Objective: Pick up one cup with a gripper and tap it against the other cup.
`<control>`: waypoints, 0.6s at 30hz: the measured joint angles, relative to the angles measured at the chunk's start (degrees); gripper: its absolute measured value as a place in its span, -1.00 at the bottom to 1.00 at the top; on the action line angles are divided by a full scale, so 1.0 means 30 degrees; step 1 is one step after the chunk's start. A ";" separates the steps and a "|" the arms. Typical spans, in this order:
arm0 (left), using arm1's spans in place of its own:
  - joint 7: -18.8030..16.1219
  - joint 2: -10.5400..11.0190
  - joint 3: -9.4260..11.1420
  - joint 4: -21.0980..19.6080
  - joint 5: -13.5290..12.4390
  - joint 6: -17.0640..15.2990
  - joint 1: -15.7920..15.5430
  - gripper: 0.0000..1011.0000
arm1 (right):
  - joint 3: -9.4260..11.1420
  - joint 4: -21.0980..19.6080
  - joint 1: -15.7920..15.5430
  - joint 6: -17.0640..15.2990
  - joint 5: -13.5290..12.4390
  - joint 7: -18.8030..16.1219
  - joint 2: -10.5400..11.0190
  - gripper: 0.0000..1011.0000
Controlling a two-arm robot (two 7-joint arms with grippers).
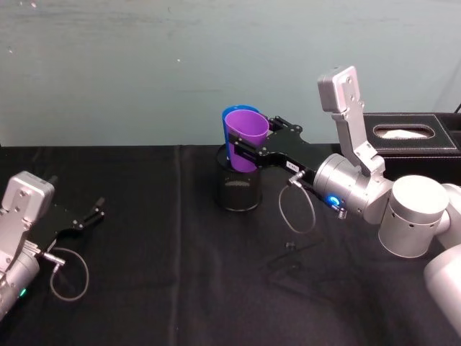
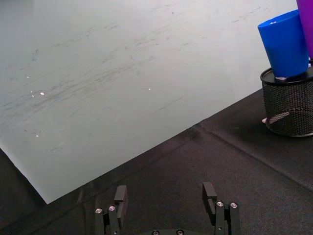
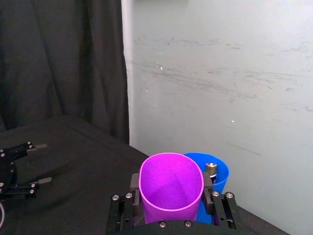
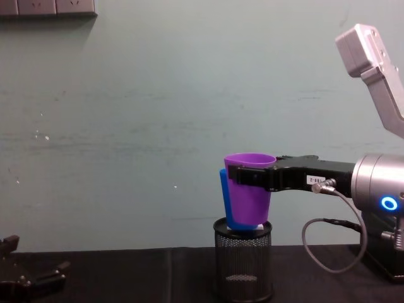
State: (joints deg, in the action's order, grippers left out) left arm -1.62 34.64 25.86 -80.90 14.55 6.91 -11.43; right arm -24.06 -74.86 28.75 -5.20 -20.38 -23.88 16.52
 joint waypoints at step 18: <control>0.0001 0.0001 -0.0001 0.0000 0.0000 0.0000 -0.0001 0.98 | 0.0099 0.0525 0.0483 0.0077 -0.0004 -0.0032 -0.0245 0.42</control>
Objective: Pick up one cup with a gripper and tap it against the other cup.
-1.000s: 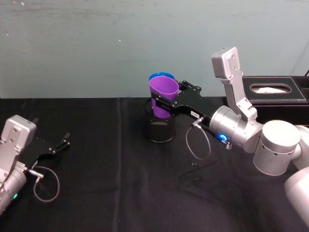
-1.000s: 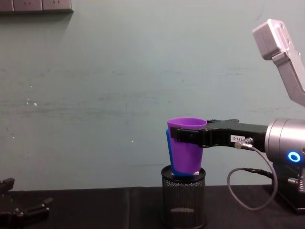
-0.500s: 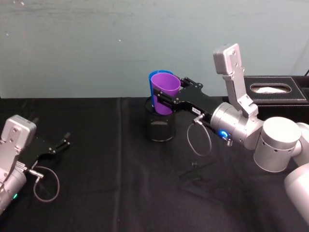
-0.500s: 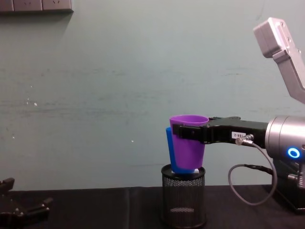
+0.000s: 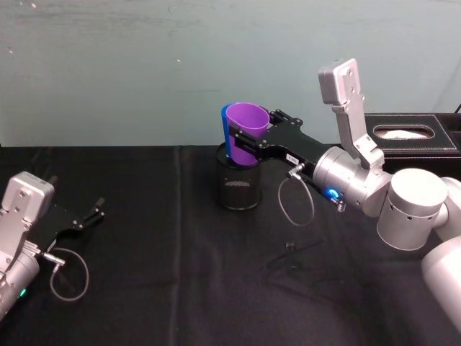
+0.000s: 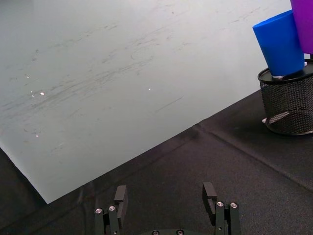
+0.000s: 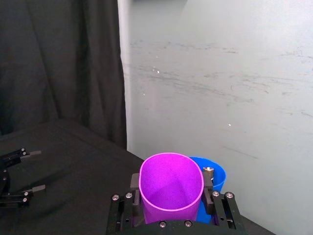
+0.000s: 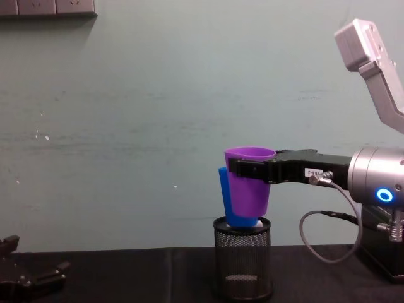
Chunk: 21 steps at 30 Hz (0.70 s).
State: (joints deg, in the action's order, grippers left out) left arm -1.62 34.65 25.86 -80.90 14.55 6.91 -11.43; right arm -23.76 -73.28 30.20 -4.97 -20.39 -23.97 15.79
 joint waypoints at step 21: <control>0.0000 -0.0001 0.0001 0.0000 -0.0001 0.0000 0.0001 0.98 | 0.0058 0.0366 0.0341 -0.0018 -0.0096 -0.0107 -0.0151 0.42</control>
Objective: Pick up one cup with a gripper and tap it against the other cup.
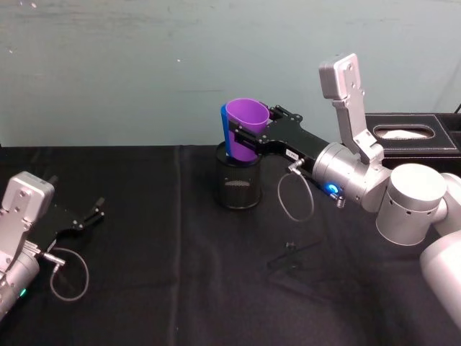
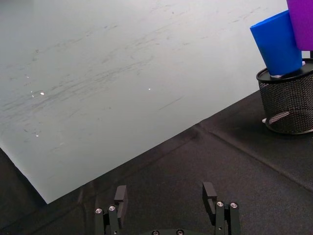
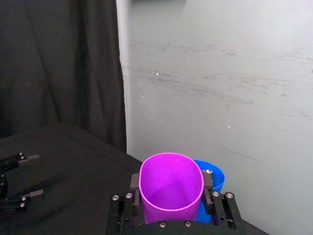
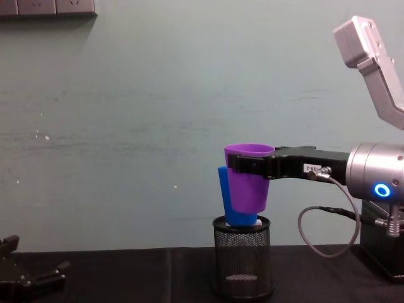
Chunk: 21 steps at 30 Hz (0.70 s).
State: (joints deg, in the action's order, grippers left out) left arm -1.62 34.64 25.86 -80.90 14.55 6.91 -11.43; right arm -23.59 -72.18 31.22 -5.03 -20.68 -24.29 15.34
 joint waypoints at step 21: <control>0.0000 0.0000 -0.0001 0.0000 0.0001 0.0000 -0.0001 0.98 | -0.0026 -0.0046 -0.0033 -0.0002 0.0020 0.0010 0.0023 0.42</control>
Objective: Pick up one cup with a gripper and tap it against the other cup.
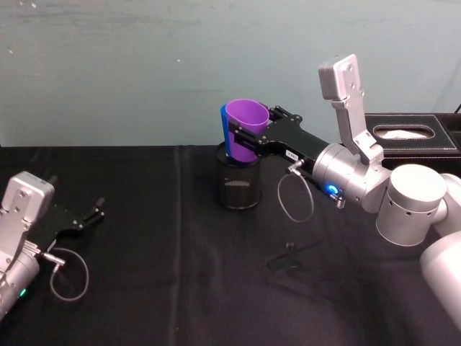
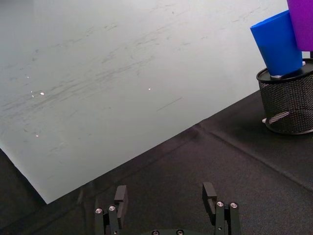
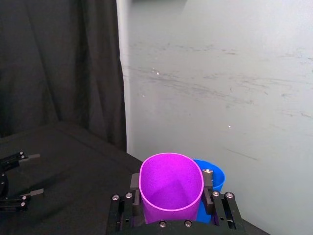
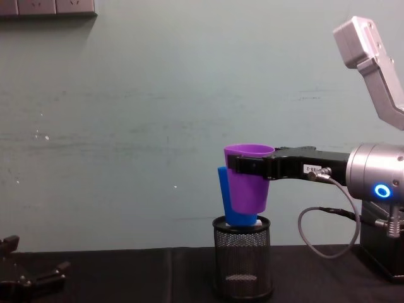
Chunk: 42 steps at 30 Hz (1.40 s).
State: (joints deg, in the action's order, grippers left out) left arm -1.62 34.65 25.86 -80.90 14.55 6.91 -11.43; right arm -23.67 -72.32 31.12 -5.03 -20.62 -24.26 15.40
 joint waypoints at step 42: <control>0.0000 0.0000 0.0001 0.0000 -0.0001 0.0000 0.0001 0.98 | -0.0001 -0.0001 0.0002 0.0001 0.0007 0.0020 0.0000 0.42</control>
State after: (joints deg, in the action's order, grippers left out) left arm -1.62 34.64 25.86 -80.90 14.55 6.91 -11.43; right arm -23.67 -72.32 31.13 -5.03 -20.60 -24.20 15.40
